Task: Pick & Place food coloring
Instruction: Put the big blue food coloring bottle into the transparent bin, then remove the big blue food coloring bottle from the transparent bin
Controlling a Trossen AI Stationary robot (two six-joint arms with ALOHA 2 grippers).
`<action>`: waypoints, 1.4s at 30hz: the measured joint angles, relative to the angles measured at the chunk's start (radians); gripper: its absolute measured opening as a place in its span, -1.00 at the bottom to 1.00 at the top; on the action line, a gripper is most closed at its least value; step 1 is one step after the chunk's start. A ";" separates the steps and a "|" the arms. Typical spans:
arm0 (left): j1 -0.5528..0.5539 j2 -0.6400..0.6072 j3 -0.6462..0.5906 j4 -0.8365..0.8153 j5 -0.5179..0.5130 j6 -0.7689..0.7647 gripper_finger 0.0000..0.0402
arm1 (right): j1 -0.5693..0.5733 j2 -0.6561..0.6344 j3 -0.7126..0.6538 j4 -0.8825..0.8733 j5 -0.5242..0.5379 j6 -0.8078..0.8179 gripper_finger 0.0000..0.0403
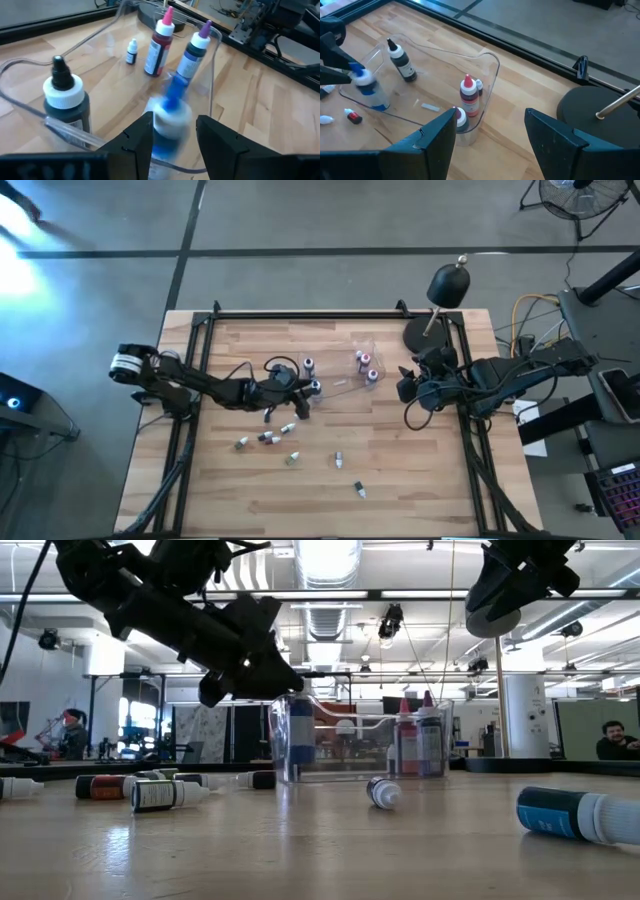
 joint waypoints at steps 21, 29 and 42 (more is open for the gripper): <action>0.003 -0.098 0.247 -0.460 0.058 -0.005 -0.36 | -0.058 0.000 -0.001 -0.028 -0.129 0.075 0.12; 0.156 0.033 0.646 -0.854 0.241 -0.078 -0.36 | -0.085 -0.001 -0.001 -0.028 -0.122 0.094 0.12; 0.235 0.498 1.097 -1.258 0.406 -0.047 -0.36 | -0.087 -0.011 -0.002 -0.129 -0.156 0.199 0.12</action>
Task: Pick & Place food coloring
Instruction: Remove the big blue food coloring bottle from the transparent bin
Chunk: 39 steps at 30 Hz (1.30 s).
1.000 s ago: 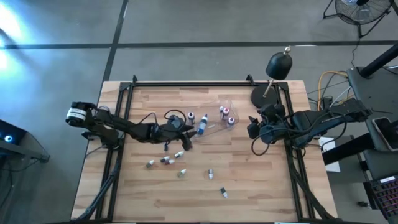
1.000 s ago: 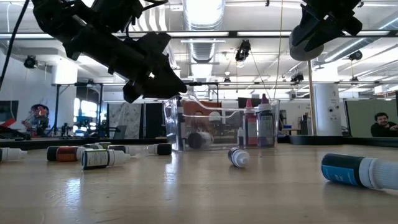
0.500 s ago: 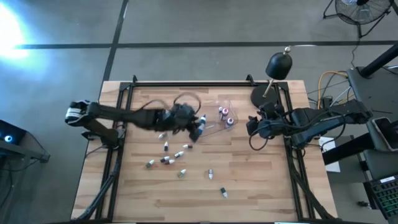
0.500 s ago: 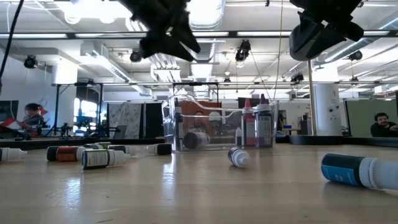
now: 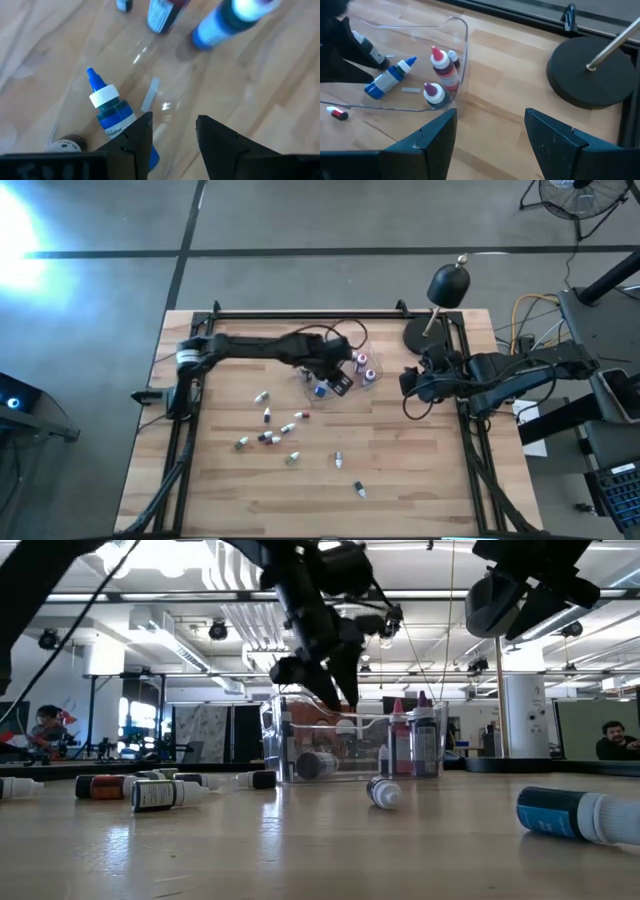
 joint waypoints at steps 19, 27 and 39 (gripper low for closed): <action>0.028 0.173 0.166 -0.205 -0.181 -0.080 -0.36 | 0.000 -0.004 -0.041 -0.023 0.008 0.011 0.12; 0.034 0.218 0.160 -0.170 -0.170 -0.094 -0.36 | -0.001 -0.004 -0.050 -0.022 0.008 0.011 0.12; 0.042 0.250 0.162 -0.167 -0.165 -0.093 -0.36 | -0.001 -0.004 -0.050 -0.033 0.007 0.011 0.12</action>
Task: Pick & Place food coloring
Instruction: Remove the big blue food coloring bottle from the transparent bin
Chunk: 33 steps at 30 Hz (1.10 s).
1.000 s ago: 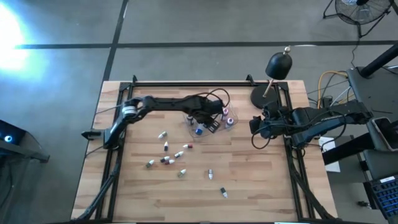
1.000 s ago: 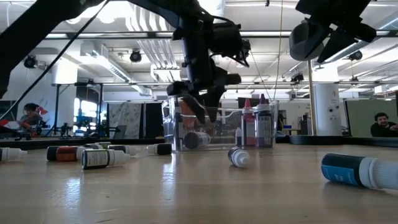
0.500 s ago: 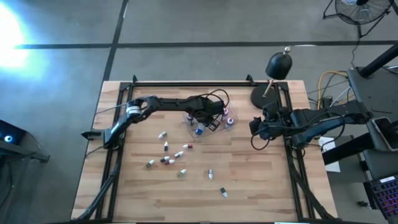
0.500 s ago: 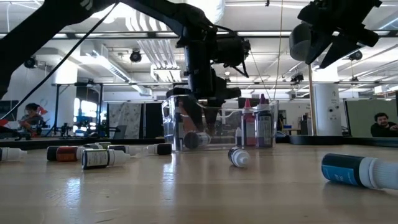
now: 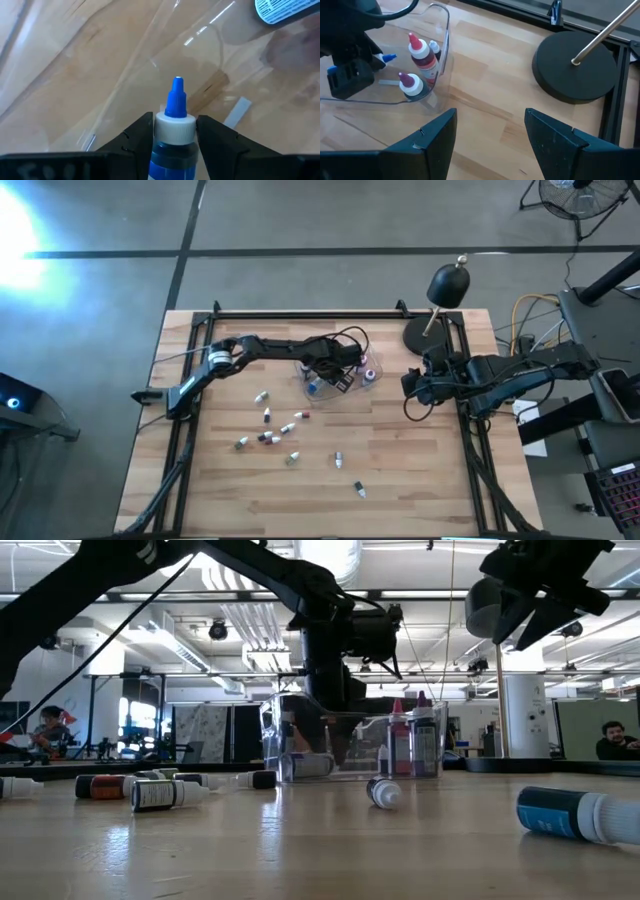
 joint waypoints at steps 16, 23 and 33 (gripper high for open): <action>0.002 0.001 -0.002 0.006 0.006 0.044 -0.53 | 0.000 0.000 0.000 -0.016 0.000 0.007 0.12; 0.001 0.002 0.006 -0.007 0.007 0.046 -0.64 | 0.000 0.000 0.000 -0.017 0.000 0.008 0.12; -0.011 -0.080 0.047 -0.024 -0.083 0.045 -0.65 | 0.000 0.000 0.000 -0.024 0.008 0.003 0.12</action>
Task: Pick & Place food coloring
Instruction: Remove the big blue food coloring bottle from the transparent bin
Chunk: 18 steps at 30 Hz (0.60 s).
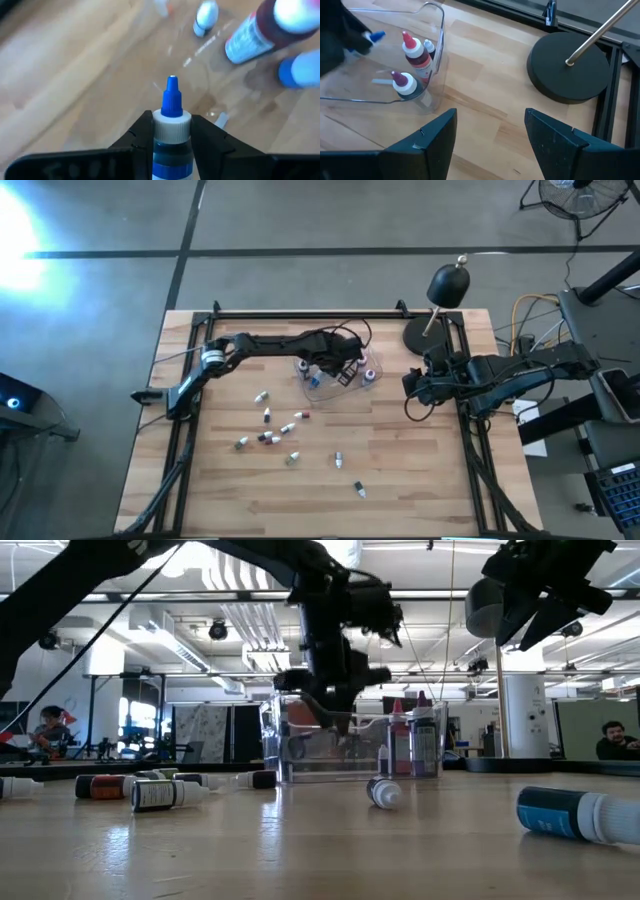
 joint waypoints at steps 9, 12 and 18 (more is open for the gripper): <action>-0.054 -0.139 -0.002 0.059 -0.213 -0.012 -0.66 | 0.000 0.000 -0.001 -0.009 0.046 -0.003 0.12; -0.090 -0.187 -0.004 0.135 -0.296 0.028 -0.66 | 0.000 0.000 -0.002 -0.011 0.046 -0.004 0.12; -0.179 -0.272 -0.052 0.377 -0.395 0.176 -0.66 | 0.000 -0.007 -0.002 -0.015 0.046 -0.014 0.12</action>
